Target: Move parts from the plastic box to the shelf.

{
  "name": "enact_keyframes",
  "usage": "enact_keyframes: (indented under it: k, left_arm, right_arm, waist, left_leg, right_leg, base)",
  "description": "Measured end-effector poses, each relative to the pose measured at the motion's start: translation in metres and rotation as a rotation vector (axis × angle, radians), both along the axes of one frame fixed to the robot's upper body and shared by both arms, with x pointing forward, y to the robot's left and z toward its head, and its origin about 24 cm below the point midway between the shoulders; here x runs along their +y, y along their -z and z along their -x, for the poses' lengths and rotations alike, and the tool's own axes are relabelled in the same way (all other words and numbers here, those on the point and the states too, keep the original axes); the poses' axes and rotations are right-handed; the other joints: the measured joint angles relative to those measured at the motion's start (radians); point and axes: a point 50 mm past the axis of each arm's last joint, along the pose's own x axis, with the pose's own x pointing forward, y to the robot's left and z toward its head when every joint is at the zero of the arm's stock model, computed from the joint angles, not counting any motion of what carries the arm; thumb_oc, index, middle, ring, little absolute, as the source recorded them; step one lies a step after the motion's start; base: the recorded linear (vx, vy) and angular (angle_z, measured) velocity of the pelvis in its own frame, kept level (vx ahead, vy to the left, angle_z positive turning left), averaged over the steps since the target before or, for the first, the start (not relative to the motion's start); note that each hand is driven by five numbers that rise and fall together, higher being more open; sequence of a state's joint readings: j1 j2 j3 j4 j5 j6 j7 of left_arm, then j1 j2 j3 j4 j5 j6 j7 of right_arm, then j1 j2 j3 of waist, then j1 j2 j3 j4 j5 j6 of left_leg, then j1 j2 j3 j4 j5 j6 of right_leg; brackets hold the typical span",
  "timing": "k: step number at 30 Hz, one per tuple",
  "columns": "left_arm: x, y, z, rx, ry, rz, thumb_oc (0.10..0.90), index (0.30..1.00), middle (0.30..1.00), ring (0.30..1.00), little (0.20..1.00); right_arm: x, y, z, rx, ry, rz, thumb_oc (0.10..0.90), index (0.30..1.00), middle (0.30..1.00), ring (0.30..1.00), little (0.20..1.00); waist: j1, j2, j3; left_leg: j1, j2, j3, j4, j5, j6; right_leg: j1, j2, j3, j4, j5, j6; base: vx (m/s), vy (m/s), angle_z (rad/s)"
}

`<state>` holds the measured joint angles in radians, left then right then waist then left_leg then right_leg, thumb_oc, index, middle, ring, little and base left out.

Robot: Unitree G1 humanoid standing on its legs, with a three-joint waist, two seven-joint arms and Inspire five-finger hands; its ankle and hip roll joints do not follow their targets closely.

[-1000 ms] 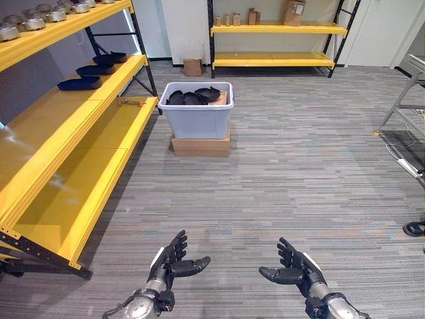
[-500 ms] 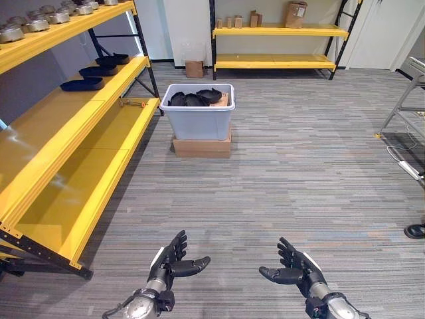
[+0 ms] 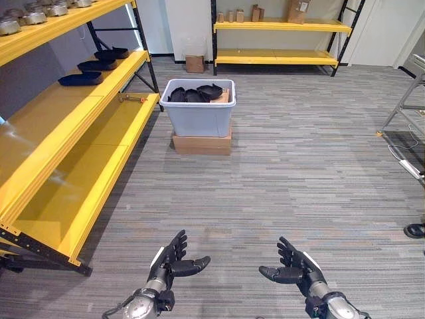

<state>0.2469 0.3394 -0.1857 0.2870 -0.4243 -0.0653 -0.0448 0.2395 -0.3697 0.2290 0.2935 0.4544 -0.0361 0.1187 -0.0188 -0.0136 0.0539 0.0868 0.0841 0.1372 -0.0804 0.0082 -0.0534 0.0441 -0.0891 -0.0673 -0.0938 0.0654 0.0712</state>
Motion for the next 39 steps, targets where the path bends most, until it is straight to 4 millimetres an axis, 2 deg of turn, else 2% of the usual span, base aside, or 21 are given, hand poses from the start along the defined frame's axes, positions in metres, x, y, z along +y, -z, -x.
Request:
enact_keyframes:
  k: [8, 9, 10, 11, 12, 14, 16, 19, 21, 23, 25, 27, 28, 29, 30, 32, 34, 35, 36, 37, 39]
  left_arm:
    - [-0.004, -0.008, -0.017, -0.047, 0.010, -0.007, 0.900, 1.000, 1.000, 1.000, 1.000]
    - [-0.012, -0.008, -0.029, -0.056, 0.041, -0.006, 0.900, 1.000, 1.000, 1.000, 1.000]
    - [-0.018, -0.006, -0.029, -0.047, 0.055, 0.007, 0.900, 1.000, 1.000, 1.000, 1.000]
    - [-0.017, -0.006, -0.028, -0.051, 0.055, 0.006, 0.900, 1.000, 1.000, 1.000, 1.000]
    - [-0.016, -0.009, -0.031, -0.066, 0.058, -0.002, 0.900, 1.000, 1.000, 1.000, 1.000]
    - [-0.011, -0.007, -0.028, -0.051, 0.054, -0.020, 0.900, 1.000, 1.000, 1.000, 1.000]
    - [0.000, -0.005, -0.022, -0.032, 0.035, -0.049, 0.900, 1.000, 1.000, 1.000, 1.000]
    - [0.010, -0.005, -0.022, -0.016, 0.032, -0.081, 0.900, 1.000, 1.000, 1.000, 1.000]
    - [0.010, -0.003, -0.022, -0.010, 0.032, -0.079, 0.900, 1.000, 1.000, 1.000, 1.000]
    - [0.006, 0.001, -0.020, 0.006, 0.026, -0.066, 0.900, 1.000, 1.000, 1.000, 1.000]
    - [0.000, 0.004, -0.018, 0.013, 0.044, -0.068, 0.900, 1.000, 1.000, 1.000, 1.000]
    - [-0.007, 0.008, -0.012, 0.026, 0.050, -0.050, 0.900, 1.000, 1.000, 1.000, 1.000]
    - [-0.011, 0.009, -0.010, 0.030, 0.060, -0.041, 0.900, 1.000, 1.000, 1.000, 1.000]
    - [-0.012, 0.008, -0.011, 0.025, 0.064, -0.036, 0.900, 1.000, 1.000, 1.000, 1.000]
    - [-0.013, 0.006, -0.013, 0.012, 0.055, -0.031, 0.900, 1.000, 1.000, 1.000, 1.000]
    - [-0.009, 0.004, -0.015, 0.001, 0.039, -0.032, 0.900, 1.000, 1.000, 1.000, 1.000]
    - [-0.008, 0.001, -0.019, -0.014, 0.028, -0.030, 0.900, 1.000, 1.000, 1.000, 1.000]
    - [-0.009, -0.002, -0.024, -0.031, 0.038, -0.031, 0.900, 1.000, 1.000, 1.000, 1.000]
    - [-0.011, -0.007, -0.030, -0.054, 0.051, -0.030, 0.900, 1.000, 1.000, 1.000, 1.000]
    - [-0.012, -0.013, -0.038, -0.084, 0.063, -0.033, 0.900, 1.000, 1.000, 1.000, 1.000]
    - [-0.011, -0.016, -0.040, -0.095, 0.062, -0.037, 0.900, 1.000, 1.000, 1.000, 1.000]
  right_arm:
    - [0.000, -0.005, -0.019, -0.036, -0.002, 0.013, 0.900, 1.000, 1.000, 1.000, 1.000]
    - [-0.002, -0.005, -0.018, -0.036, 0.009, 0.014, 0.900, 1.000, 1.000, 1.000, 1.000]
    - [-0.011, -0.008, -0.018, -0.040, 0.011, 0.046, 0.900, 1.000, 1.000, 1.000, 1.000]
    - [-0.007, -0.002, -0.012, -0.017, 0.018, 0.028, 0.900, 1.000, 1.000, 1.000, 1.000]
    - [-0.009, -0.006, -0.013, -0.029, 0.016, 0.037, 0.900, 1.000, 1.000, 1.000, 1.000]
    - [-0.006, 0.003, -0.004, 0.020, 0.005, 0.030, 0.900, 1.000, 1.000, 1.000, 1.000]
    - [0.002, 0.004, -0.004, 0.020, 0.041, -0.035, 0.900, 1.000, 1.000, 1.000, 1.000]
    - [0.005, 0.005, -0.002, 0.025, 0.052, -0.063, 0.900, 1.000, 1.000, 1.000, 1.000]
    - [0.002, 0.004, -0.003, 0.020, 0.068, -0.058, 0.900, 1.000, 1.000, 1.000, 1.000]
    - [0.002, 0.005, -0.002, 0.023, 0.071, -0.056, 0.900, 1.000, 1.000, 1.000, 1.000]
    - [0.002, 0.005, -0.002, 0.025, 0.068, -0.055, 0.900, 1.000, 1.000, 1.000, 1.000]
    - [-0.001, 0.007, 0.004, 0.040, 0.072, -0.050, 0.900, 1.000, 1.000, 1.000, 1.000]
    - [-0.002, 0.007, 0.004, 0.041, 0.071, -0.044, 0.900, 1.000, 1.000, 1.000, 1.000]
    - [-0.004, 0.006, 0.001, 0.036, 0.068, -0.037, 0.900, 1.000, 1.000, 1.000, 1.000]
    - [-0.005, 0.004, -0.003, 0.025, 0.058, -0.028, 0.900, 1.000, 1.000, 1.000, 1.000]
    - [-0.004, -0.003, -0.016, -0.015, 0.044, -0.027, 0.900, 1.000, 1.000, 1.000, 1.000]
    - [-0.006, -0.008, -0.022, -0.038, 0.039, -0.019, 0.900, 1.000, 1.000, 1.000, 1.000]
    - [-0.009, -0.011, -0.023, -0.060, 0.043, -0.013, 0.900, 1.000, 1.000, 1.000, 1.000]
    - [-0.013, -0.012, -0.025, -0.067, 0.047, 0.004, 0.900, 1.000, 1.000, 1.000, 1.000]
    - [-0.015, -0.012, -0.024, -0.061, 0.053, 0.010, 0.900, 1.000, 1.000, 1.000, 1.000]
    - [-0.012, -0.012, -0.025, -0.063, 0.054, 0.005, 0.900, 1.000, 1.000, 1.000, 1.000]
  waist:
    - [0.006, 0.008, 0.001]
    - [-0.006, 0.028, 0.030]
    - [-0.016, 0.059, 0.037]
    - [-0.022, 0.065, 0.033]
    - [-0.035, 0.075, 0.068]
    - [-0.033, 0.067, 0.069]
    - [-0.041, 0.075, 0.075]
    - [-0.050, 0.040, 0.097]
    - [-0.069, 0.008, 0.099]
    - [-0.076, -0.005, 0.100]
    - [-0.082, 0.000, 0.097]
    - [-0.107, 0.017, 0.072]
    - [-0.114, 0.042, 0.056]
    - [-0.118, 0.057, 0.051]
    - [-0.104, 0.066, 0.049]
    - [-0.090, 0.070, 0.048]
    - [-0.084, 0.064, 0.049]
    - [-0.089, 0.057, 0.045]
    - [-0.077, 0.043, 0.045]
    - [-0.054, 0.014, 0.053]
    - [-0.019, -0.038, 0.064]
  left_leg:
    - [-0.053, -0.045, -0.026, 0.002, -0.002, 0.038]
    - [-0.078, -0.088, -0.049, 0.068, -0.045, 0.125]
    - [-0.078, -0.070, -0.070, 0.081, -0.046, 0.103]
    - [-0.066, -0.106, -0.065, 0.098, -0.064, 0.101]
    - [-0.062, -0.115, -0.090, 0.131, -0.073, 0.127]
    - [-0.053, -0.133, -0.090, 0.127, -0.084, 0.140]
    - [-0.068, -0.123, -0.107, 0.127, -0.080, 0.167]
    - [-0.062, -0.124, -0.116, 0.117, -0.092, 0.155]
    - [-0.042, -0.137, -0.130, 0.101, -0.107, 0.144]
    - [0.007, -0.143, -0.142, 0.097, -0.145, 0.131]
    - [0.064, -0.134, -0.156, 0.097, -0.184, 0.114]
    - [0.125, -0.103, -0.196, 0.094, -0.232, 0.090]
    - [0.143, -0.074, -0.208, 0.099, -0.243, 0.068]
    - [0.138, -0.062, -0.208, 0.137, -0.256, 0.040]
    - [0.120, -0.045, -0.196, 0.218, -0.244, 0.016]
    - [0.090, -0.031, -0.198, 0.376, -0.215, -0.031]
    - [-0.012, -0.019, -0.215, 0.685, -0.185, -0.082]
    - [-0.069, -0.019, -0.225, 0.792, -0.103, -0.105]
    - [-0.156, -0.023, -0.239, 0.934, -0.018, -0.089]
    - [-0.231, -0.043, -0.221, 1.027, -0.022, -0.051]
    - [-0.299, -0.072, -0.187, 1.004, -0.088, -0.007]
  right_leg:
    - [-0.071, -0.042, -0.023, 0.068, -0.015, 0.020]
    - [-0.140, -0.079, -0.023, 0.258, -0.059, 0.047]
    - [-0.200, -0.085, -0.019, 0.387, -0.065, 0.047]
    - [-0.213, -0.106, 0.003, 0.456, -0.054, 0.047]
    - [-0.289, -0.125, 0.033, 0.644, -0.060, 0.024]
    - [-0.361, -0.137, 0.045, 0.744, -0.077, 0.011]
    - [-0.384, -0.069, 0.072, 0.648, -0.143, 0.033]
    - [-0.410, -0.008, 0.020, 0.462, -0.135, 0.033]
    - [-0.404, 0.002, -0.026, 0.182, -0.063, 0.033]
    - [-0.398, 0.004, -0.038, 0.087, -0.004, 0.030]
    - [-0.370, 0.008, -0.103, 0.058, 0.025, 0.019]
    - [-0.326, 0.036, -0.060, 0.100, 0.039, 0.011]
    - [-0.312, 0.060, -0.063, 0.107, 0.112, -0.015]
    - [-0.310, 0.077, -0.056, 0.126, 0.131, -0.034]
    - [-0.294, 0.102, -0.059, 0.140, 0.135, -0.125]
    - [-0.247, 0.137, -0.060, 0.139, 0.092, -0.152]
    - [-0.167, 0.157, -0.044, 0.119, 0.061, -0.163]
    - [-0.143, 0.162, -0.049, 0.138, 0.016, -0.187]
    - [-0.121, 0.166, -0.045, 0.142, -0.026, -0.225]
    - [-0.097, 0.160, -0.014, 0.134, -0.043, -0.234]
    - [-0.045, 0.129, 0.022, 0.101, -0.022, -0.213]
  base:
    - [0.05, 0.212, 0.12]
    - [0.09, 0.400, 0.41]
    - [0.07, 0.284, 0.33]
    - [0.13, 0.348, 0.37]
    - [0.13, 0.104, 0.27]
    - [0.24, 0.100, 0.15]
    - [0.28, 0.021, 0.02]
    - [0.44, -0.077, 0.10]
    - [0.38, -0.092, 0.19]
    - [0.42, -0.158, 0.23]
    - [0.50, -0.259, 0.31]
    - [0.34, -0.193, 0.55]
    - [0.35, -0.218, 0.54]
    - [0.34, -0.218, 0.16]
    - [0.44, -0.327, -0.21]
    - [0.33, -0.278, -0.43]
    - [0.22, -0.221, -0.24]
    - [0.33, -0.259, 0.04]
    - [0.33, -0.260, 0.06]
    - [0.24, -0.104, -0.13]
    - [0.22, -0.043, -0.51]
